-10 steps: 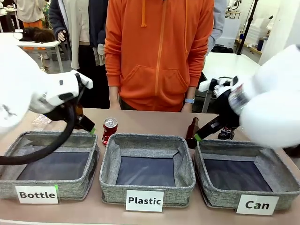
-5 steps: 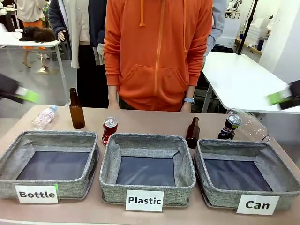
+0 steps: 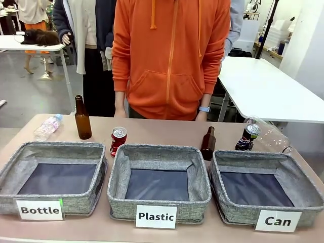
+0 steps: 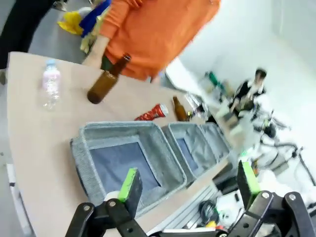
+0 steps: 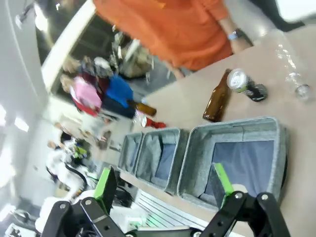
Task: Sort the can waste into the basket.
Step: Pick up the can waste from the table and place it in the right Fabric basket.
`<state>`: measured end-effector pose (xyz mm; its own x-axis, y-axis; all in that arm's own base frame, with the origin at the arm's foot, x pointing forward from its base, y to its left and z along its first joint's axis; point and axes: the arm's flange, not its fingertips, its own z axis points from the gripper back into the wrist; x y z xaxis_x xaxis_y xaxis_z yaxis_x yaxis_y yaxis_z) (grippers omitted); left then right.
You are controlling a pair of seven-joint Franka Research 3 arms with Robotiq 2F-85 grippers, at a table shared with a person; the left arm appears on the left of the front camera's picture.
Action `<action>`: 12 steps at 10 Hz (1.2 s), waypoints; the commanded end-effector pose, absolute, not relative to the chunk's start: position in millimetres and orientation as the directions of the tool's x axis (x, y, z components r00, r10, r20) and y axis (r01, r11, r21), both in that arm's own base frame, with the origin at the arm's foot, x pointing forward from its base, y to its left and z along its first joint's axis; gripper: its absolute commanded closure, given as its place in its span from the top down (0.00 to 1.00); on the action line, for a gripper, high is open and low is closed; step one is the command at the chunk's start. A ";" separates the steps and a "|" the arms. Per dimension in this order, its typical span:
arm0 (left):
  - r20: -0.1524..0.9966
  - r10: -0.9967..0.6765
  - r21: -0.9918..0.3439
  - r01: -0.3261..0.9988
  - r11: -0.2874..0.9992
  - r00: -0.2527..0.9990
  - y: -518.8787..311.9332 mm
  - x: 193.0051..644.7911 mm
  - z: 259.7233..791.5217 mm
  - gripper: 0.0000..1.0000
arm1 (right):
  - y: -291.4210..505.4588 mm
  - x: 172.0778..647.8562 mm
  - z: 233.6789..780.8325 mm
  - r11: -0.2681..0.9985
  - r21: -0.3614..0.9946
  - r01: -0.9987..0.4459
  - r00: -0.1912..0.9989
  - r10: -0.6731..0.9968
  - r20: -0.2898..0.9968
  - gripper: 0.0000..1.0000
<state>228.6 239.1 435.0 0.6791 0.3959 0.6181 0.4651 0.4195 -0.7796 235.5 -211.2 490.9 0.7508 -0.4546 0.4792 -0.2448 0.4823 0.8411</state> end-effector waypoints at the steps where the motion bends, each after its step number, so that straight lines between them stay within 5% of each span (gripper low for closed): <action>1: 0.566 0.497 -0.823 0.419 0.384 0.658 197.1 216.3 389.1 1.00 | -205.8 245.8 459.3 0.402 0.885 -0.233 0.742 -0.515 0.429 1.00; 4: 0.543 0.517 -0.830 0.333 0.446 0.661 177.7 231.9 385.5 1.00 | -227.9 245.2 456.8 0.403 0.895 -0.191 0.743 -0.537 0.401 1.00; 5: 0.515 0.526 -0.855 0.361 0.373 0.676 256.4 233.4 391.5 1.00 | -227.9 245.2 456.8 0.403 0.895 -0.191 0.743 -0.537 0.401 1.00; 12: 0.492 0.531 -0.868 0.342 0.360 0.690 257.7 229.5 388.4 1.00 | -227.9 245.2 456.8 0.403 0.895 -0.191 0.743 -0.537 0.401 1.00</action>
<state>230.8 256.3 388.0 0.6980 0.5293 0.4823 0.3290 0.3613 -0.8725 243.7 -226.1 453.7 0.7542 -0.5406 0.3728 -0.1639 0.3947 0.9041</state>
